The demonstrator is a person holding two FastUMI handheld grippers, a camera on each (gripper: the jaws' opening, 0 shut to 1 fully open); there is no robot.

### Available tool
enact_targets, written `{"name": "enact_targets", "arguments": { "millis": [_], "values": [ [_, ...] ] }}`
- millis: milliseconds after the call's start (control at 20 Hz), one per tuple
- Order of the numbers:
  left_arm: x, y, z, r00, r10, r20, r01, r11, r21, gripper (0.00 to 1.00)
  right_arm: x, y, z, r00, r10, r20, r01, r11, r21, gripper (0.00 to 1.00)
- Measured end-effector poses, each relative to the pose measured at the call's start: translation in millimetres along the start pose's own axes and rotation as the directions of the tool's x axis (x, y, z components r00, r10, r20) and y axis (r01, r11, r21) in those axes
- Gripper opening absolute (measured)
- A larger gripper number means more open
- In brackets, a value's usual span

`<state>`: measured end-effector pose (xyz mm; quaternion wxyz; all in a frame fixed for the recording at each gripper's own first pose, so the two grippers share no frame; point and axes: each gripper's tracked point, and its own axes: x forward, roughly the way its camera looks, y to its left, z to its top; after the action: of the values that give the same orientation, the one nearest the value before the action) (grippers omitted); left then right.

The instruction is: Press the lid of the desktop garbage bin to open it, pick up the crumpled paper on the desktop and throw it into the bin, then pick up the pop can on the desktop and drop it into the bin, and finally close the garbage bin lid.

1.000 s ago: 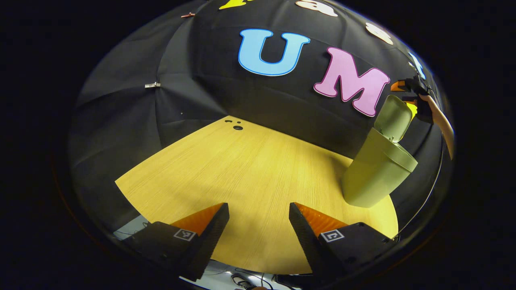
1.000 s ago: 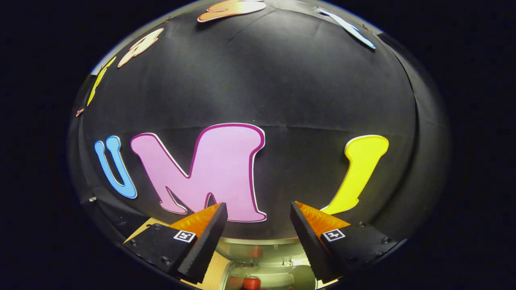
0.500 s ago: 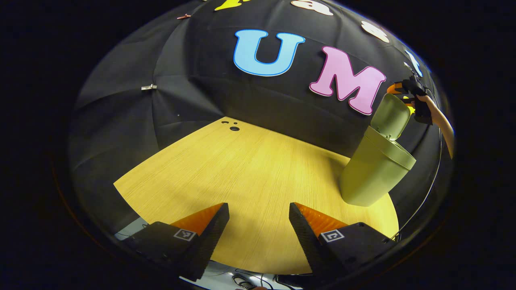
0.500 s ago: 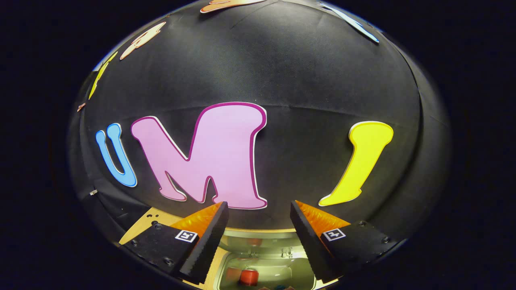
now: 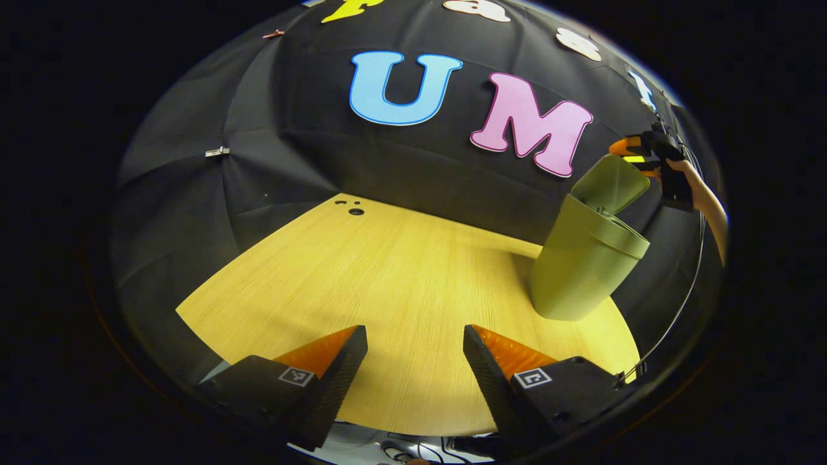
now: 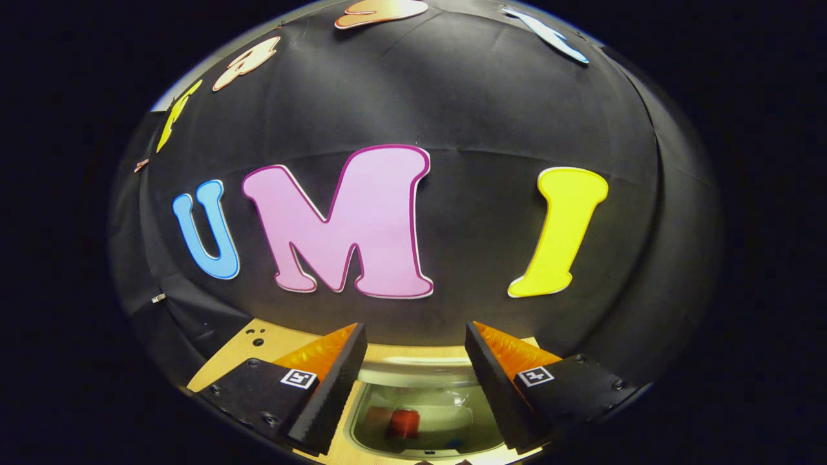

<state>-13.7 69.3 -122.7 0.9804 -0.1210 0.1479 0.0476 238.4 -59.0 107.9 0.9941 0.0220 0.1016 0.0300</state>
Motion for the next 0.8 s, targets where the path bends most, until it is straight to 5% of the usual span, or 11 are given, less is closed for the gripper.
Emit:
{"name": "enact_targets", "arguments": {
  "millis": [450, 800],
  "values": [
    [-20.3, 9.1, -16.8, 0.999, -0.032, -0.037, 0.034, 0.998, 0.051, 0.96, -13.5, 1.4, -98.2, 0.993, -0.048, -0.112, 0.051, 0.998, 0.028, 0.96],
    [-22.6, 9.1, -21.0, 0.998, -0.057, -0.041, 0.06, 0.995, 0.077, 0.96, -20.5, -0.9, -132.5, 0.991, -0.083, -0.108, 0.085, 0.996, 0.017, 0.97]
  ]
}}
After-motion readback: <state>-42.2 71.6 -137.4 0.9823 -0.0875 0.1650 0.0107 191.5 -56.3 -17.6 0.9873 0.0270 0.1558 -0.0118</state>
